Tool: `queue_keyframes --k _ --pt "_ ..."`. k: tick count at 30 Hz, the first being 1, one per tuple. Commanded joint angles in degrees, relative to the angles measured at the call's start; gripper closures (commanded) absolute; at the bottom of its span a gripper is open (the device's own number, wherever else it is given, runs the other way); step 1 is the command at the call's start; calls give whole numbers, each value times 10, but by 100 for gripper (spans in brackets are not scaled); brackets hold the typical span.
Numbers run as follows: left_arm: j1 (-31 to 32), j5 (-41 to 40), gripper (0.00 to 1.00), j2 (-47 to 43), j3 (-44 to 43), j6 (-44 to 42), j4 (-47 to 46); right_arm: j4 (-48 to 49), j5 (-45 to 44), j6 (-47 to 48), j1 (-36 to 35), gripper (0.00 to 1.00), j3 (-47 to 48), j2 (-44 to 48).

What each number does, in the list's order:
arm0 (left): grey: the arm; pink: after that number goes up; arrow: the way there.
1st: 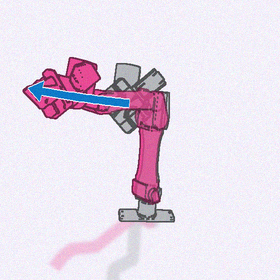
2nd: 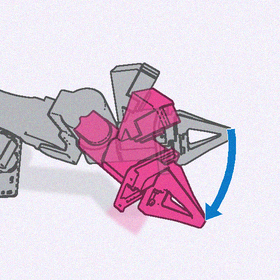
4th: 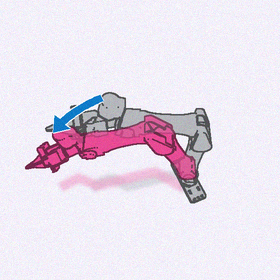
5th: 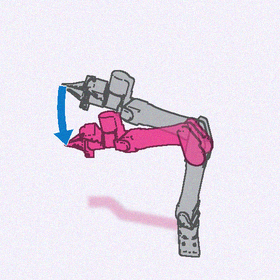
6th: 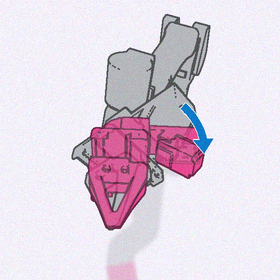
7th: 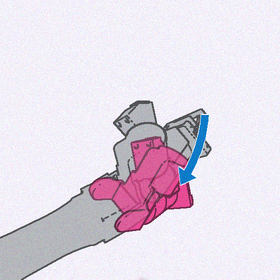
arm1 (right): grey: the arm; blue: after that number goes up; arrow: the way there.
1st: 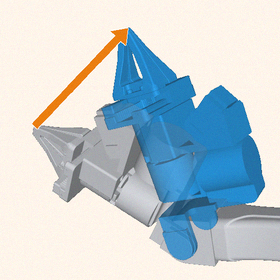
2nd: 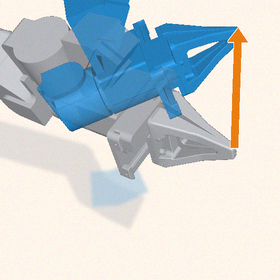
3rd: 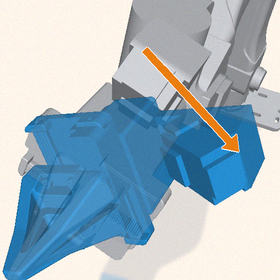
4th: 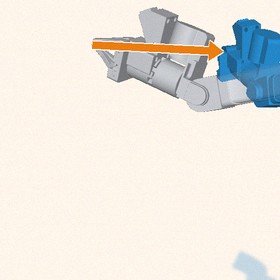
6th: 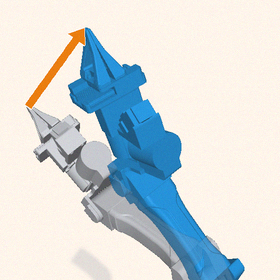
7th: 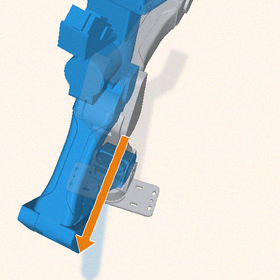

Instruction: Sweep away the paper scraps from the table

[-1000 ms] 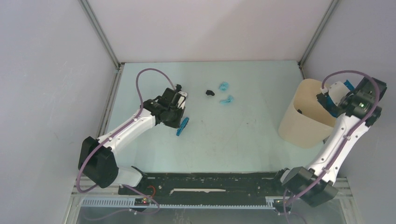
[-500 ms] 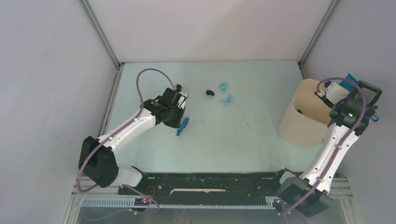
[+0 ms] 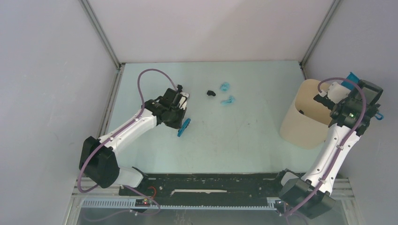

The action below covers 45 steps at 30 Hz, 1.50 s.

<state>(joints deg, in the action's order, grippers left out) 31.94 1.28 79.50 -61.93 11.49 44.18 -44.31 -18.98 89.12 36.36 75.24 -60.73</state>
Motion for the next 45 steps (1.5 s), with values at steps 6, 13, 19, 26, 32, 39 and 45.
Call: queue_keyframes --k 6,13,19,26,32,39,45 --pt "-2 21 100 18 -6 -8 22 20 -17 40 -6 100 -10 15" --pt "-2 26 100 21 -7 -8 21 134 -29 161 -19 100 -80 47" --pt "-2 24 100 19 -6 -8 21 129 -52 163 -45 100 -81 40" --pt "-3 22 100 19 -7 -9 21 120 -28 132 -47 100 -74 43" --pt "-2 24 100 25 -8 -8 21 3 52 0 -57 100 63 16" --pt "-2 24 100 33 -21 -3 17 -190 150 -177 -135 100 232 -39" --pt "-3 23 100 24 -63 7 21 -234 169 -284 -289 100 226 -31"
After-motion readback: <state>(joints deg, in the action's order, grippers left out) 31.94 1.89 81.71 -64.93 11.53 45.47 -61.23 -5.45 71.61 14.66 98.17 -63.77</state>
